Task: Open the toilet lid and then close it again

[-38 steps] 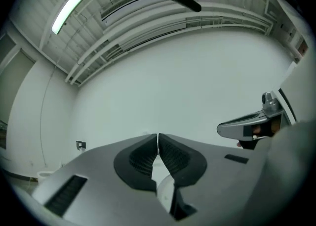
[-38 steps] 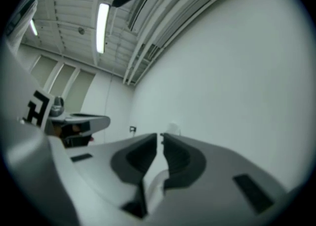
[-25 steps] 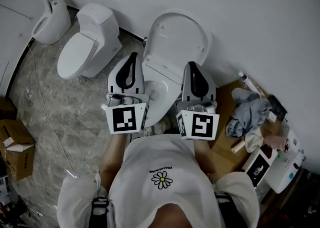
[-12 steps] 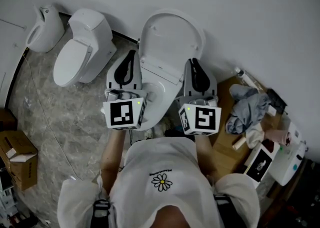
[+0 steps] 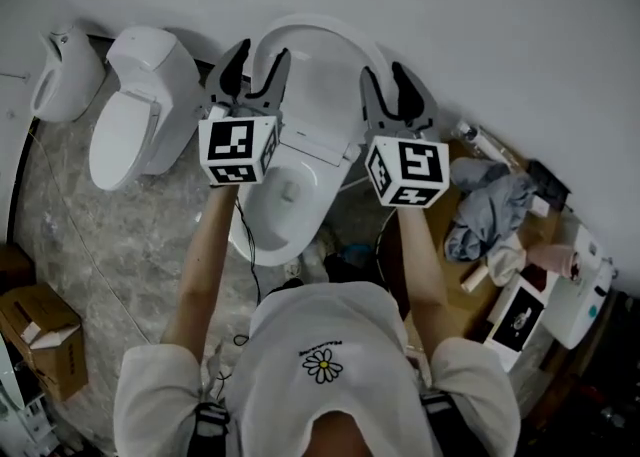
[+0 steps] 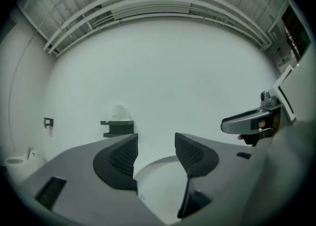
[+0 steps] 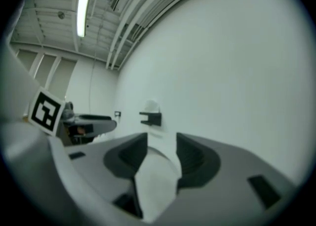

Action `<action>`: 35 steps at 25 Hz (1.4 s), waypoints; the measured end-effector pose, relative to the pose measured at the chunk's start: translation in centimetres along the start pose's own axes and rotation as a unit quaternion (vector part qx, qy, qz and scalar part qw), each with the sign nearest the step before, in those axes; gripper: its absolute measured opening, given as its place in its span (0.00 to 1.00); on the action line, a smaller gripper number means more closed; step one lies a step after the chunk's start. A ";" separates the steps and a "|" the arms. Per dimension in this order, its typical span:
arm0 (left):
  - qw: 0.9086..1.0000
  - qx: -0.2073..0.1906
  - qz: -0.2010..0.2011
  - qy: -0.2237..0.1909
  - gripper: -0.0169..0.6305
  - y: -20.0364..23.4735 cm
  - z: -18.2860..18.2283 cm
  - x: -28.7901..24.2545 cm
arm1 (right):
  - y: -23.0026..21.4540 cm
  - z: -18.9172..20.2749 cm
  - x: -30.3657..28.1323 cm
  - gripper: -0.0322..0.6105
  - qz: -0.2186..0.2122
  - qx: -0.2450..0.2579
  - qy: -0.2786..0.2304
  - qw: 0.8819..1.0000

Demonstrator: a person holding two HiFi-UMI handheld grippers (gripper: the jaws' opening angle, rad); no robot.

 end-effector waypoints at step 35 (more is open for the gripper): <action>0.986 -0.078 0.052 0.137 0.44 -2.1 11.2 -13.3 | -7.1 11.6 -8.1 0.27 0.079 -0.010 0.146 0.986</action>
Point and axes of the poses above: the fingertips, and each gripper's own axes: x backward along the fingers, y to its left, z out of its underside, the point moved 7 cm from there along x, backward along the fingers, and after that the axes turned 14 degrees about -z, right-handed, at the moved point
